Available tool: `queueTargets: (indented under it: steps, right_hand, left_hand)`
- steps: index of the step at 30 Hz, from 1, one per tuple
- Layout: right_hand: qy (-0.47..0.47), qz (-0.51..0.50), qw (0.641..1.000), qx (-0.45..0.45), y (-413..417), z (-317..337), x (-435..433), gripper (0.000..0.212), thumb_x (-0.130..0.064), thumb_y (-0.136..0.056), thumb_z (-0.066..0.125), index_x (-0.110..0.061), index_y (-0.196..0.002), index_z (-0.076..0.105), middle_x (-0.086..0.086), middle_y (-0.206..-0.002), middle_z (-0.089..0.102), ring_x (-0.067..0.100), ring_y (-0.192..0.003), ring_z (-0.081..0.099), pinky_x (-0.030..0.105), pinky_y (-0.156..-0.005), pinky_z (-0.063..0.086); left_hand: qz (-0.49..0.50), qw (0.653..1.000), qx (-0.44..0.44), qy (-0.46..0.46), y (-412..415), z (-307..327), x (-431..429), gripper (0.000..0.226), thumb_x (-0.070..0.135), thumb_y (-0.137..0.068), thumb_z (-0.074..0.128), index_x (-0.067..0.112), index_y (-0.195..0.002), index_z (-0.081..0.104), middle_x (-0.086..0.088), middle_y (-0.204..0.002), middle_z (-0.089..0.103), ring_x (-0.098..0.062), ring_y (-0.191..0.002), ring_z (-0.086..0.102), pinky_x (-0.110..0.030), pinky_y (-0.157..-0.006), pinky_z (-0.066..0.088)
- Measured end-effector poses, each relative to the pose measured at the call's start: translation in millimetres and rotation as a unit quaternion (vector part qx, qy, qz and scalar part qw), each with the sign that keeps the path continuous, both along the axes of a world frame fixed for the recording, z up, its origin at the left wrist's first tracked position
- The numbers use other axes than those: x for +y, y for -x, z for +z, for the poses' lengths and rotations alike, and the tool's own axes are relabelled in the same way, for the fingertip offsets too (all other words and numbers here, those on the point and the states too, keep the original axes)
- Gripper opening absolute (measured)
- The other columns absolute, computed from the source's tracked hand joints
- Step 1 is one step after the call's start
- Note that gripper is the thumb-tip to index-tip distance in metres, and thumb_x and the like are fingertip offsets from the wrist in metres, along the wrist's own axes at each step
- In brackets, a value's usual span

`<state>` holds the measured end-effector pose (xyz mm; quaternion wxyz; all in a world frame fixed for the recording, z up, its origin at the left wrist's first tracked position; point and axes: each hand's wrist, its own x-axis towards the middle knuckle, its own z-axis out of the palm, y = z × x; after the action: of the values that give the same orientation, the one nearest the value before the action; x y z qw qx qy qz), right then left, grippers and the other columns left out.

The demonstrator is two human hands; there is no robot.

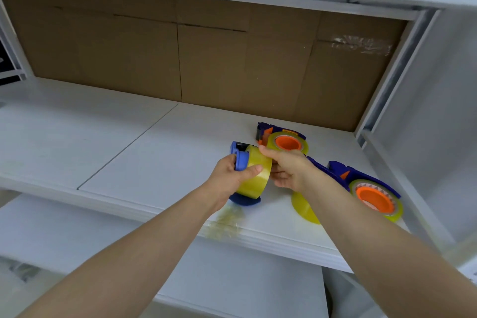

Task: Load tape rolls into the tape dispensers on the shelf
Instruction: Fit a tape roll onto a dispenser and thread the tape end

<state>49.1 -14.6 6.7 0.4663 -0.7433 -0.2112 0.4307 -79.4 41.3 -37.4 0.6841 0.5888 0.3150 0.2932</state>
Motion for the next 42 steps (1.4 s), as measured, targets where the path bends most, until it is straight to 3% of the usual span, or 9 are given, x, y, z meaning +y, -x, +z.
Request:
queueTargets:
  steps: [5,9,15,20,24,31,35,37,42]
  right_hand:
    - [-0.054,-0.015,0.988,0.147,-1,3,1,0.020,-0.026,-0.085,0.066,-0.010,-0.097,0.061,0.007,-0.088,0.065,0.019,-0.078,0.062,0.030,-0.063,0.050]
    - [-0.062,-0.044,0.995,0.063,-1,16,2,0.020,-0.021,-0.088,0.064,-0.010,-0.102,0.055,0.008,-0.091,0.063,0.022,-0.076,0.061,0.033,-0.057,0.047]
    - [-0.139,-0.167,0.974,0.067,6,22,6,0.034,-0.020,-0.083,0.069,-0.009,-0.108,0.048,0.013,-0.105,0.058,0.032,-0.095,0.060,0.044,-0.080,0.052]
    - [-0.201,-0.250,0.939,0.122,25,17,4,0.043,-0.024,-0.087,0.062,-0.013,-0.126,0.047,0.006,-0.102,0.052,0.025,-0.091,0.051,0.034,-0.073,0.043]
    - [-0.259,-0.246,0.931,0.075,22,29,-12,0.007,-0.024,-0.085,0.060,-0.020,-0.089,0.055,-0.001,-0.080,0.050,0.024,-0.091,0.052,0.039,-0.089,0.047]
    - [-0.219,-0.109,0.966,0.088,-15,40,-14,0.020,-0.034,-0.078,0.057,-0.015,-0.076,0.058,0.004,-0.063,0.055,0.018,-0.054,0.052,0.027,-0.059,0.048]
    - [-0.139,0.096,0.975,0.142,-19,31,-8,0.054,-0.033,-0.093,0.043,-0.015,-0.043,0.050,-0.001,-0.037,0.034,0.010,-0.030,0.026,0.016,-0.034,0.021]
    - [-0.127,0.095,0.979,0.127,-18,25,-1,0.046,-0.031,-0.093,0.047,-0.014,-0.050,0.046,-0.001,-0.037,0.036,0.010,-0.031,0.027,0.017,-0.034,0.021]
    - [-0.143,-0.053,0.986,0.073,-14,25,10,0.036,-0.027,-0.088,0.055,-0.007,-0.058,0.058,0.006,-0.045,0.056,0.017,-0.038,0.047,0.024,-0.047,0.046]
  left_hand:
    - [0.059,0.996,-0.029,0.063,0,7,6,0.026,0.022,-0.087,0.062,0.008,-0.109,0.059,-0.012,-0.115,0.064,-0.029,-0.108,0.059,-0.038,-0.094,0.047]
    - [0.075,0.997,-0.032,0.015,-1,13,5,0.021,0.011,-0.095,0.050,0.005,-0.113,0.058,-0.005,-0.088,0.066,-0.020,-0.084,0.061,-0.023,-0.074,0.050]
    - [0.127,0.990,-0.052,-0.024,-16,21,-9,0.017,0.015,-0.096,0.051,0.011,-0.110,0.060,-0.007,-0.099,0.064,-0.023,-0.092,0.060,-0.029,-0.079,0.052]
    - [0.175,0.982,-0.051,-0.054,-29,28,-16,0.014,0.017,-0.097,0.049,0.009,-0.102,0.059,-0.013,-0.098,0.064,-0.024,-0.087,0.059,-0.037,-0.085,0.051]
    - [0.217,0.970,-0.101,0.034,-17,35,2,0.019,0.011,-0.097,0.046,0.008,-0.083,0.058,-0.005,-0.075,0.065,-0.018,-0.067,0.059,-0.028,-0.067,0.050]
    - [0.169,0.980,-0.075,0.079,-5,30,15,0.013,0.015,-0.095,0.049,0.011,-0.095,0.062,-0.008,-0.088,0.065,-0.022,-0.080,0.060,-0.032,-0.076,0.048]
    - [0.091,0.985,-0.088,0.119,-3,30,11,0.051,0.051,-0.083,0.055,0.011,-0.113,0.064,-0.010,-0.114,0.066,-0.025,-0.107,0.061,-0.037,-0.100,0.044]
    - [0.026,0.989,-0.107,0.097,-2,33,7,0.042,0.049,-0.088,0.050,0.011,-0.093,0.069,-0.009,-0.088,0.068,-0.022,-0.084,0.064,-0.034,-0.089,0.049]
    - [-0.062,0.992,-0.110,0.004,3,34,-1,0.027,0.020,-0.074,0.072,0.004,-0.096,0.067,-0.007,-0.086,0.069,-0.019,-0.082,0.065,-0.026,-0.077,0.053]
